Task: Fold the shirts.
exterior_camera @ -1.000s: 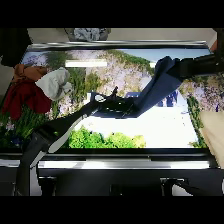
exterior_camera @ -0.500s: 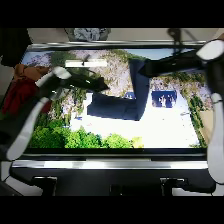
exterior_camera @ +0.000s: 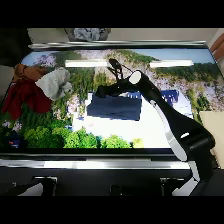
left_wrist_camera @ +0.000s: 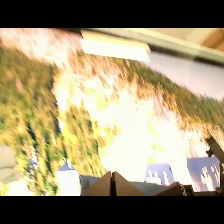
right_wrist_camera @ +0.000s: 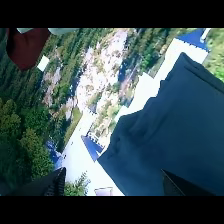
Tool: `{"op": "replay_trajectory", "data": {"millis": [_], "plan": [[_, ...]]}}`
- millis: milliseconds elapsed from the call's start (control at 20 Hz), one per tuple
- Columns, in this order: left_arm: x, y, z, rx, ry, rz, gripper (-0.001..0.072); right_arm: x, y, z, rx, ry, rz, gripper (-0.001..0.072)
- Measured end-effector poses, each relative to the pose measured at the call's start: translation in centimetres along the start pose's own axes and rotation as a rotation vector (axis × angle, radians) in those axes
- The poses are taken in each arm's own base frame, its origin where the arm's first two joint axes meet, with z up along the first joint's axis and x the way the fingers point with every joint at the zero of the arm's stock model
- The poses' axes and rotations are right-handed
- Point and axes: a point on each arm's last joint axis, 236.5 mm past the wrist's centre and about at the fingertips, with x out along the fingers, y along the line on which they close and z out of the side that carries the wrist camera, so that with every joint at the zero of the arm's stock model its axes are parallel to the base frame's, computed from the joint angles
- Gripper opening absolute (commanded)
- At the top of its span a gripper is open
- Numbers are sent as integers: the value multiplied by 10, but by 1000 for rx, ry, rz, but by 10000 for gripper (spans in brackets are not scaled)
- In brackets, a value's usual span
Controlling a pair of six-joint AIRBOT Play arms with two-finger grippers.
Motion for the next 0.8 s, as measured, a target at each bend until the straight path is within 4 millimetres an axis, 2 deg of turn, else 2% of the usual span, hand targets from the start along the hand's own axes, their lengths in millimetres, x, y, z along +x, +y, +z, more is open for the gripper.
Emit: {"op": "replay_trajectory", "data": {"millis": [100, 200, 250, 350, 450, 550, 650, 800], "plan": [[-19, -3, 7, 15, -32, 13, 32, -14, -17, 5, -14, -6, -44, 708], [-28, -2, 9, 20, -48, 26, 32, -55, -52, 19, -28, -34, -135, 707], [-29, 0, 9, 21, -48, 32, 32, -81, -76, 21, -26, -31, -195, 704], [-29, 1, 4, 20, -38, 33, 32, -134, -133, 3, 11, 36, -318, 688], [-25, 6, -2, 12, -23, 39, 32, -173, -187, -44, 112, 163, -407, 689], [-22, 10, -8, 3, -8, 43, 32, -181, -206, -92, 232, 261, -388, 689], [-18, 10, -13, -1, 7, 38, 33, -164, -215, -122, 328, 270, -330, 688], [-13, 3, -19, 5, 24, 22, 32, -120, -208, -136, 421, 215, -202, 648]]}}
